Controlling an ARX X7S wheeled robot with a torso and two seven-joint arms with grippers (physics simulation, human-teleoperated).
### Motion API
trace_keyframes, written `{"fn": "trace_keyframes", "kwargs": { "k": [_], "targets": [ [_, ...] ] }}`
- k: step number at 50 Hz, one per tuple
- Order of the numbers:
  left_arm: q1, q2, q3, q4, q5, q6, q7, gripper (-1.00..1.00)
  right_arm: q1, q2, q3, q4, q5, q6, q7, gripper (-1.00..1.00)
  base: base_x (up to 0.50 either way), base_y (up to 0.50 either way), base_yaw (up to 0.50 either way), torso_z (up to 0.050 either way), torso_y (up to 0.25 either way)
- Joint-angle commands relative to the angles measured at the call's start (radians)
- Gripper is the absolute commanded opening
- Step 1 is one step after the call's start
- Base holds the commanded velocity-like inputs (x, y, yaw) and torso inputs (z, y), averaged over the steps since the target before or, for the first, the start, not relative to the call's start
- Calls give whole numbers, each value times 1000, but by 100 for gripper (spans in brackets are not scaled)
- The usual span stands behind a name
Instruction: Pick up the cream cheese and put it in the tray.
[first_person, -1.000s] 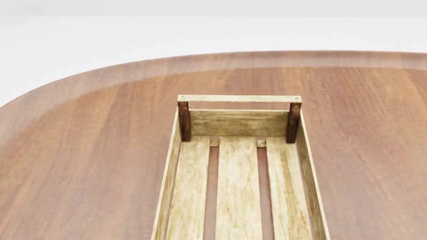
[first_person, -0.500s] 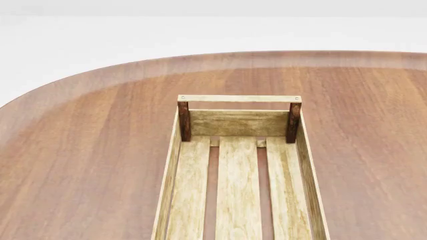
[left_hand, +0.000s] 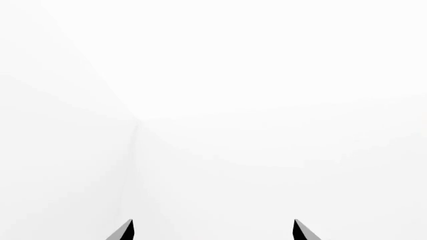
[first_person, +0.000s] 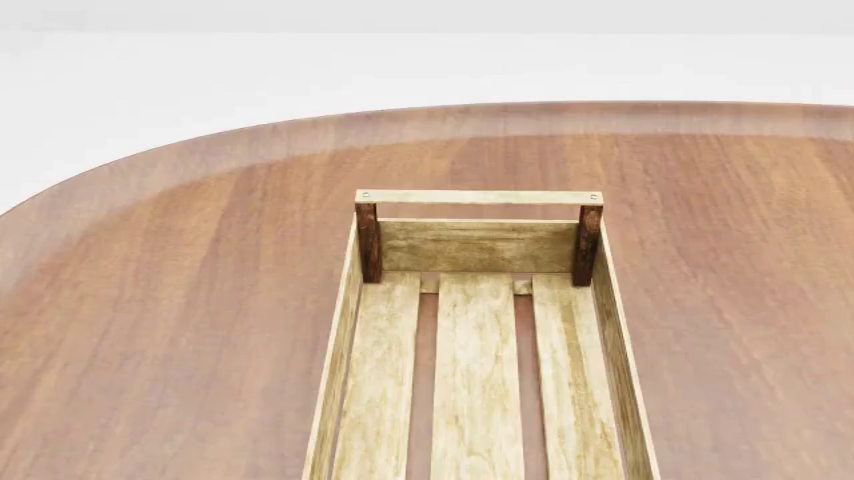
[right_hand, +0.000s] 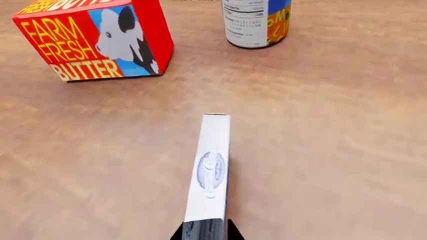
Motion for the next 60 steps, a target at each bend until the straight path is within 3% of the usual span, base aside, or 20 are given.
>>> {"fn": "trace_keyframes", "kwargs": {
  "k": [1,36,60],
  "targets": [
    [0,-3,1,1,0,-2,-5,100,4,-6,-5,-3,8,-15,-33,-100,0,0,0,0,0],
    [-2,-13,5,4,0,-8,-17,100,-280,43,-87,-789,-109,85,188,-100,0,0,0,0,0],
    [11,-19,-1,19,12,-10,-31,100,-106,236,-213,-1057,-173,396,315,-100,0,0,0,0,0]
  ]
}}
